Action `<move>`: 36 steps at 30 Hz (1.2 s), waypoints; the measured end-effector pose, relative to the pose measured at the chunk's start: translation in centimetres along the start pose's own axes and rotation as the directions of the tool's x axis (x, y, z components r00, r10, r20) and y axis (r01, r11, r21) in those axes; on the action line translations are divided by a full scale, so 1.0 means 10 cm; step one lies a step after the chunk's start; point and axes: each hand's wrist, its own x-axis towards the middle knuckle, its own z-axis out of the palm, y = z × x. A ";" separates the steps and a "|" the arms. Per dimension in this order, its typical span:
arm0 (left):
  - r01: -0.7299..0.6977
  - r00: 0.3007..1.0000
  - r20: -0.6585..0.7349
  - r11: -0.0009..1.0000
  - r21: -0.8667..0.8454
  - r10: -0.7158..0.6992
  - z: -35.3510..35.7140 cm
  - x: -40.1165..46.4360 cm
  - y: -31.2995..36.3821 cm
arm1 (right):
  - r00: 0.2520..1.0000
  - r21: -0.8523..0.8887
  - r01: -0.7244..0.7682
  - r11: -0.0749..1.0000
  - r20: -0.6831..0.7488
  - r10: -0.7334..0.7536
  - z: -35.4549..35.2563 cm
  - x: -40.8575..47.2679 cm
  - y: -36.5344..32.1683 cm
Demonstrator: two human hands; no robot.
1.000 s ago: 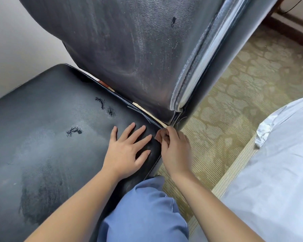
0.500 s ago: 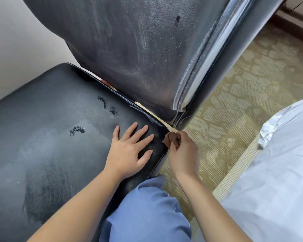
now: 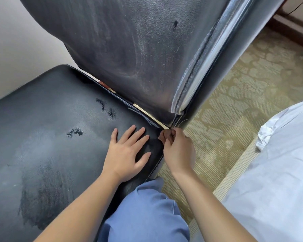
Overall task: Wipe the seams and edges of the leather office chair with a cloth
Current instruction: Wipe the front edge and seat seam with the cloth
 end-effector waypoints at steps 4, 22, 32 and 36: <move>0.006 1.000 -0.005 1.000 -0.003 -0.006 0.00 0.00 0.00 | 1.000 0.036 -0.017 0.999 -0.008 0.017 0.03 -0.08 0.09; 0.107 0.994 -0.032 0.993 0.041 -0.106 0.00 0.00 0.01 | 0.992 -0.018 0.122 0.992 -0.018 -0.122 0.19 0.09 -0.10; 0.192 0.914 0.342 0.975 0.113 -0.220 -0.28 0.05 0.10 | 0.962 0.054 0.265 0.963 0.050 -0.268 0.11 0.05 0.05; 0.202 0.878 0.409 0.967 0.153 -0.248 -0.33 0.08 0.13 | 0.957 0.061 0.280 0.958 0.060 -0.284 0.10 0.03 0.09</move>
